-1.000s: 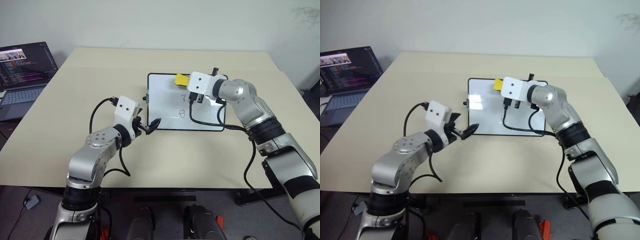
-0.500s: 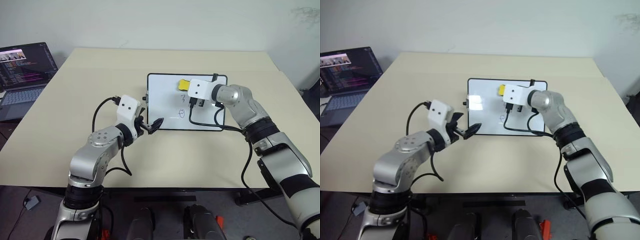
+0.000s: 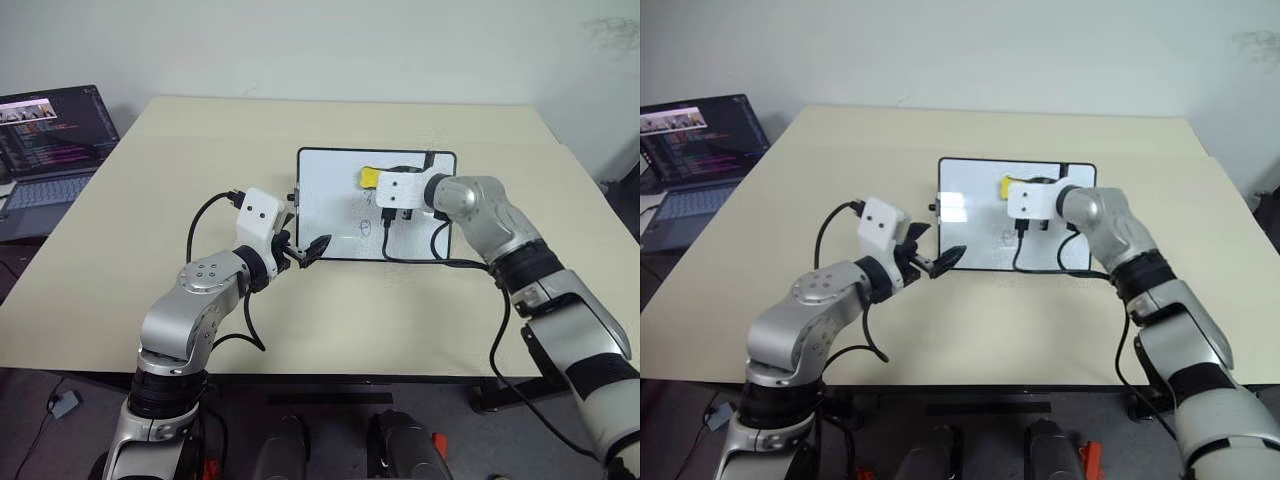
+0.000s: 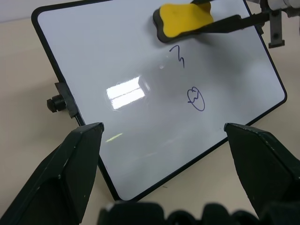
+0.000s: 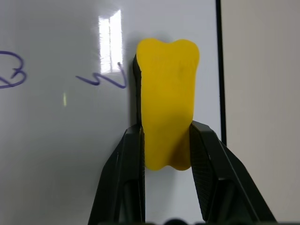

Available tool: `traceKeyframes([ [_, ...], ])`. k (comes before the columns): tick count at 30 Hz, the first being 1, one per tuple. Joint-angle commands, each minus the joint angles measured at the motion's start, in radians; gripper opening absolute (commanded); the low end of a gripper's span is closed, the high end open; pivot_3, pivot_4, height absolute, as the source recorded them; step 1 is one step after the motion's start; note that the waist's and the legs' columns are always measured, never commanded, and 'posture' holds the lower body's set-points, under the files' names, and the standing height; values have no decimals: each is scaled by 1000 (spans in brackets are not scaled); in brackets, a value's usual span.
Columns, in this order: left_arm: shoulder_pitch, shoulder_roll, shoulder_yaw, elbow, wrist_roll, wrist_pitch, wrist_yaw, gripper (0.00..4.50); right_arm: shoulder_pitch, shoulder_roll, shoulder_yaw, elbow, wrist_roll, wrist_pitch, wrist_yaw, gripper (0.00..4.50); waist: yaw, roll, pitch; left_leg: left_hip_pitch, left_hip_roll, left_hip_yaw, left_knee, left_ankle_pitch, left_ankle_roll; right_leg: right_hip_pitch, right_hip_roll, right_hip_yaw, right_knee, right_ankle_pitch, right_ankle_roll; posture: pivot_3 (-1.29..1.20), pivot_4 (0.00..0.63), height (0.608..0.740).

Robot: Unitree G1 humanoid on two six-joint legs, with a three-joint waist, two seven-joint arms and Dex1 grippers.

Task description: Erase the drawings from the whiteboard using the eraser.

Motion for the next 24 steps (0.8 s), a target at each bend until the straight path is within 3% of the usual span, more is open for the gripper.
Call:
traceKeyframes([
  [1,-16,5,8,-39,-7,-10,-4,4500,53,-29,22,-39,-26,17,55,973,0,0,0,0,0,0,0,0,0,0,0,0,0,0,0,0,150,740],
  [13,-16,5,7,-36,-8,-13,-8,4500,95,-48,16,-77,-45,42,106,972,0,-1,0,1,0,0,1,0,0,1,0,0,0,0,0,0,150,740],
  [24,-17,3,3,-33,-4,-16,-6,4500,-5,-40,-17,2,-62,66,6,970,0,-1,0,1,0,0,1,2,-3,1,0,0,0,0,0,0,150,740],
])
